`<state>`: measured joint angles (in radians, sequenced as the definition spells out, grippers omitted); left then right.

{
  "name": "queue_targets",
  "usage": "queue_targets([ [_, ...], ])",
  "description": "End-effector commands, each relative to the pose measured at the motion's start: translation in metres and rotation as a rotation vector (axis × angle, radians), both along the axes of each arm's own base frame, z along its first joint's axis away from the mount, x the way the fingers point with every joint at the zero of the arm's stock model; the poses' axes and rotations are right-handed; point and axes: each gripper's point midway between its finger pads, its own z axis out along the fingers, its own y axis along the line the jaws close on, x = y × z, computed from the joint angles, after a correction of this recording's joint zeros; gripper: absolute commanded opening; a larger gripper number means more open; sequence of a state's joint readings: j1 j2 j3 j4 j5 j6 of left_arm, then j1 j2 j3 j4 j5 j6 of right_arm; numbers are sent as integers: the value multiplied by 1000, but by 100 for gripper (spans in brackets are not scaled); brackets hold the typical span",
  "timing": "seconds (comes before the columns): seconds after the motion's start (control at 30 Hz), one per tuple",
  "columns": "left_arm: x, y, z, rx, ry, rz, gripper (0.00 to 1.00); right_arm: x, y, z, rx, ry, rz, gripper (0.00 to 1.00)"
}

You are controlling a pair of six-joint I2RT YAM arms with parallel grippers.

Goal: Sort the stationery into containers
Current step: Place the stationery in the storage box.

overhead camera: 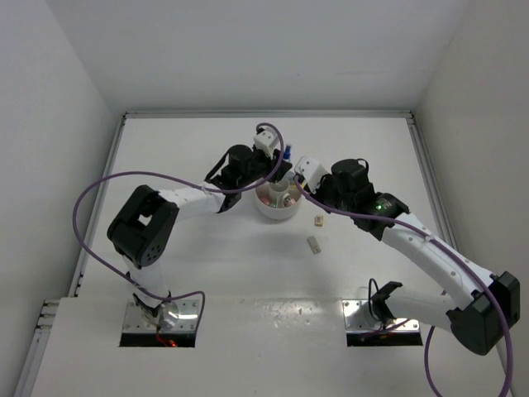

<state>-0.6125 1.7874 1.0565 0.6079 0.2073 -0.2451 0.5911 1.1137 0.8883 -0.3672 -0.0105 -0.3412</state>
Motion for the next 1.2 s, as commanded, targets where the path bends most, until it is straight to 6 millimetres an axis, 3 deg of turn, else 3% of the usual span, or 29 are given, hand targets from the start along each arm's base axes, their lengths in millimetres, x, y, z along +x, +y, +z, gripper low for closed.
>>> queue_targets([
  [0.0, -4, 0, 19, -17, -61, -1, 11, 6, 2, 6, 16, -29, -1, 3],
  [0.13, -6, 1, 15, -12, -54, -1, 20, 6, 2, 6, 16, -29, -1, 11],
  [0.23, -5, 3, 20, -17, -63, 8, 42, 6, 2, 6, 16, -29, -1, 23],
  [0.27, -5, 3, 21, -17, -63, 8, 54, 6, 2, 6, 16, -29, -1, 25],
  [0.3, -6, 3, 25, -22, -70, 8, 56, 6, 2, 6, 16, -29, -1, 26],
  [0.33, -7, 4, 32, -31, -81, 8, 67, 6, 2, 6, 16, -29, -1, 26],
  [0.4, -7, 2, 43, -44, -99, -1, 68, 6, 2, 6, 16, -29, -1, 26],
  [0.43, -7, 2, 59, -60, -121, -1, 70, 6, 2, 6, 16, -29, -1, 26],
  [0.47, -9, 4, 64, -55, -129, -1, 93, 6, 2, 6, 16, -29, -1, 26],
  [0.6, -14, 10, 102, -95, -186, 11, 93, 6, 1, 6, 11, -32, -9, 25],
  [0.63, -15, 13, 108, -98, -191, 22, 92, 6, 1, 5, 18, -27, -15, 22],
  [0.67, -18, 15, 118, -110, -207, 22, 89, 7, -1, 6, 14, -30, -24, 10],
  [0.7, -20, 26, 136, -129, -235, 44, 76, 8, 0, 7, 19, -38, -24, 0],
  [0.77, -20, 43, 142, -136, -191, 119, 35, 8, 1, 7, 25, -33, -29, 0],
  [0.8, -17, 67, 153, -150, -188, 242, 6, 8, 1, 7, 31, -29, -34, 0],
  [0.83, -15, 81, 151, -152, -163, 321, 0, 7, 0, 5, 26, -21, -34, 0],
  [0.87, -6, 116, 136, -154, -77, 514, 0, 9, -3, -3, 2, 6, -61, 0],
  [0.9, -3, 130, 122, -143, -18, 580, 0, 10, -3, -8, -7, 19, -61, 0],
  [0.97, -3, 147, 89, -119, 119, 647, 10, 13, -7, -14, -43, 48, -94, 1],
  [1.0, -6, 152, 70, -100, 164, 651, 24, 12, -7, -30, -83, 102, -94, 13],
  [1.03, -5, 160, 61, -99, 198, 666, 60, 12, -11, -38, -117, 132, -105, 19],
  [1.07, -10, 164, 52, -103, 245, 674, 74, 5, -16, -50, -159, 187, -104, 26],
  [1.1, -14, 167, 51, -107, 266, 673, 82, 0, -17, -60, -189, 223, -89, 38],
  [1.17, -19, 176, 52, -99, 286, 672, 91, -6, -25, -77, -245, 263, -57, 48],
])
